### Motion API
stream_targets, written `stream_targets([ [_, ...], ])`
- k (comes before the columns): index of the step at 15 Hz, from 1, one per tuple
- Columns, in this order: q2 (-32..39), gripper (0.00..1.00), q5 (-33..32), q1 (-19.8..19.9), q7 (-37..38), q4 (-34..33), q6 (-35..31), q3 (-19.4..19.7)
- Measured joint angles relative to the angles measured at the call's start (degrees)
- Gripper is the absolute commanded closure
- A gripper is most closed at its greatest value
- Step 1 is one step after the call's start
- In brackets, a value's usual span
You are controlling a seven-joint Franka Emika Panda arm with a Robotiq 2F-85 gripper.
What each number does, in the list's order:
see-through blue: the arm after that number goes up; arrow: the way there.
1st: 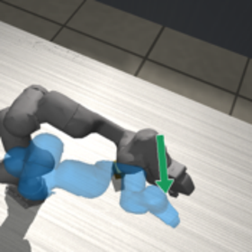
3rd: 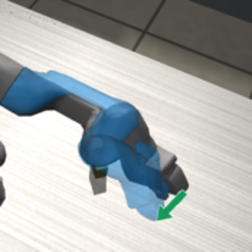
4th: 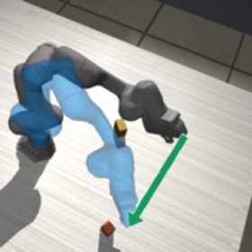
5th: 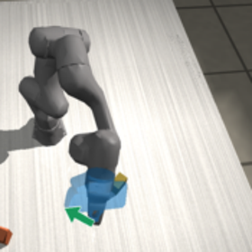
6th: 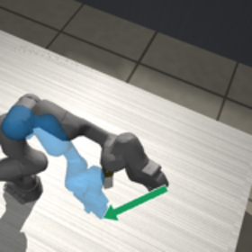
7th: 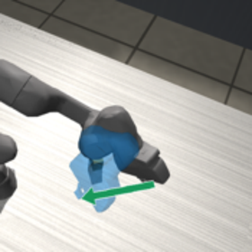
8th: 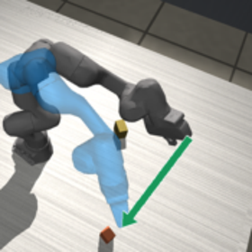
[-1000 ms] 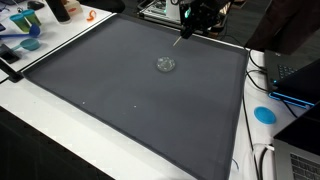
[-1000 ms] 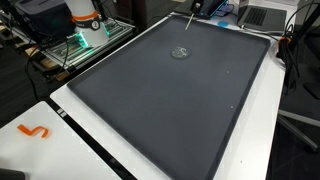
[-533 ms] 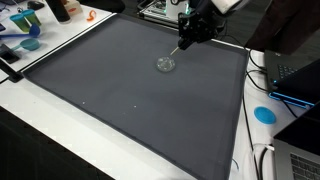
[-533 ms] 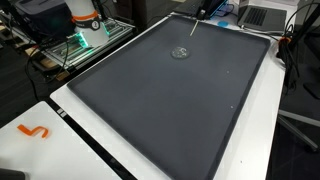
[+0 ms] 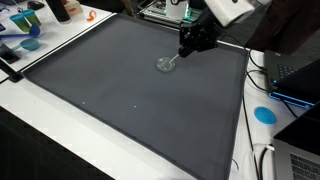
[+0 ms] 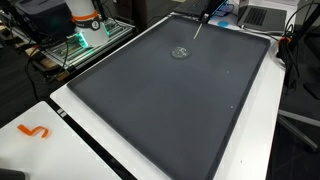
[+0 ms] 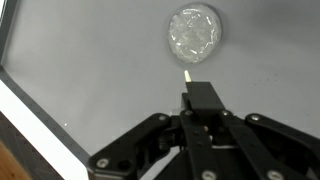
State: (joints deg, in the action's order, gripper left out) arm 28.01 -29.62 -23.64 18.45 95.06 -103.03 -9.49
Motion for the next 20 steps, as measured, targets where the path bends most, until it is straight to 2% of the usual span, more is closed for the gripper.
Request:
stream_targets([
  [15,3.8,0.97,0.3,-0.5,0.9,-5.1,0.0,2.5],
  [20,4.0,0.97,2.7,0.5,0.0,-6.2,0.0,2.6],
])
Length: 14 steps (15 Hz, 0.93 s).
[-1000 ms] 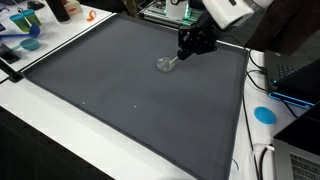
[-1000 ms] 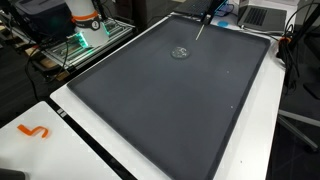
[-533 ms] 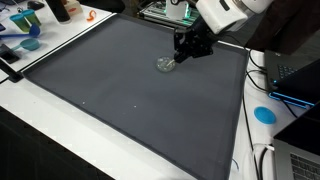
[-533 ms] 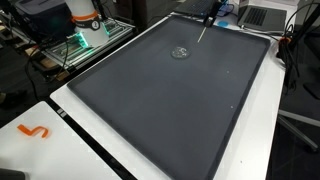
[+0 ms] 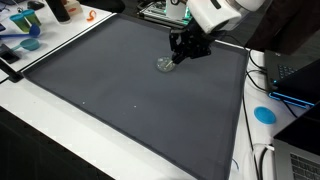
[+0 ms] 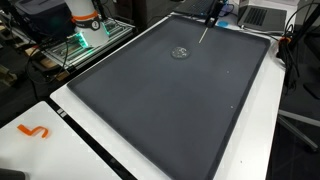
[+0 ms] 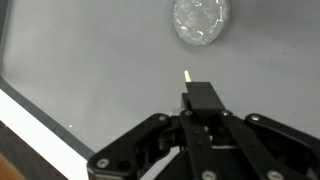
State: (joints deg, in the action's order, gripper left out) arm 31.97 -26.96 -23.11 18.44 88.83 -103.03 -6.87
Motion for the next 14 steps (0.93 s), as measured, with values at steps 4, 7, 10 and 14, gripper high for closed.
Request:
stream_targets([
  [4,0.0,0.97,4.2,1.8,-2.4,-1.1,0.0,0.0],
  [7,-0.1,0.97,7.3,3.6,-4.5,-2.0,0.0,0.0],
  [10,-0.5,0.97,11.1,6.0,-7.1,-2.6,-0.2,0.0],
  [14,-1.6,0.97,17.3,9.5,-10.6,-2.9,-0.7,0.0],
])
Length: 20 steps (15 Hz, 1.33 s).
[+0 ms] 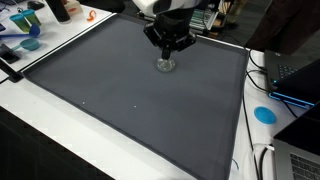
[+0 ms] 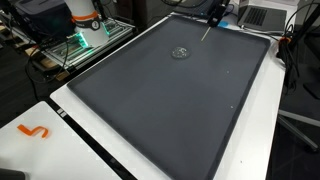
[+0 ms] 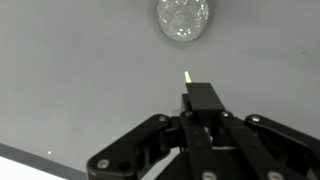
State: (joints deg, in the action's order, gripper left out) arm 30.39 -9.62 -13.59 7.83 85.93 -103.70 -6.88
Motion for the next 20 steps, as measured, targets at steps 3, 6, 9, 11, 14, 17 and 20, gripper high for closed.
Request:
stream_targets([
  [3,-1.1,0.97,5.6,2.8,-2.5,0.2,-0.4,0.0],
  [6,-2.5,0.97,11.5,5.8,-5.1,1.4,-1.0,0.0],
  [9,-4.0,0.97,16.8,8.9,-8.1,4.2,-3.0,0.0],
  [11,-5.2,0.97,20.0,10.7,-10.4,6.6,-4.3,0.1],
  [14,-7.0,0.97,23.8,12.8,-13.7,10.3,-6.1,0.2],
  [17,-9.0,0.97,27.2,14.4,-17.6,14.3,-8.7,0.3],
  [20,-11.2,0.97,30.9,15.8,-21.7,18.5,-11.2,0.4],
])
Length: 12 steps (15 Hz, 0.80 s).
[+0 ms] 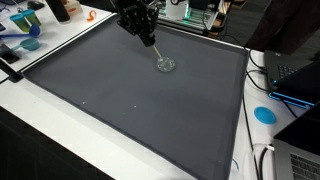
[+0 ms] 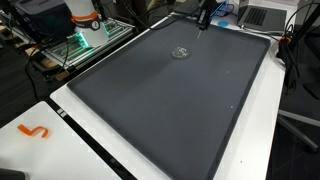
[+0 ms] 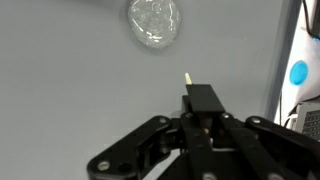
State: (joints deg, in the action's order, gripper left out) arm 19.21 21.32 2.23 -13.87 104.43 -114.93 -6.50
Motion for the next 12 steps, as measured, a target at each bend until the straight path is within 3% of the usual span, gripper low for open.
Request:
stream_targets([
  [12,-7.7,0.97,15.8,3.5,-16.1,14.4,-7.5,2.0],
])
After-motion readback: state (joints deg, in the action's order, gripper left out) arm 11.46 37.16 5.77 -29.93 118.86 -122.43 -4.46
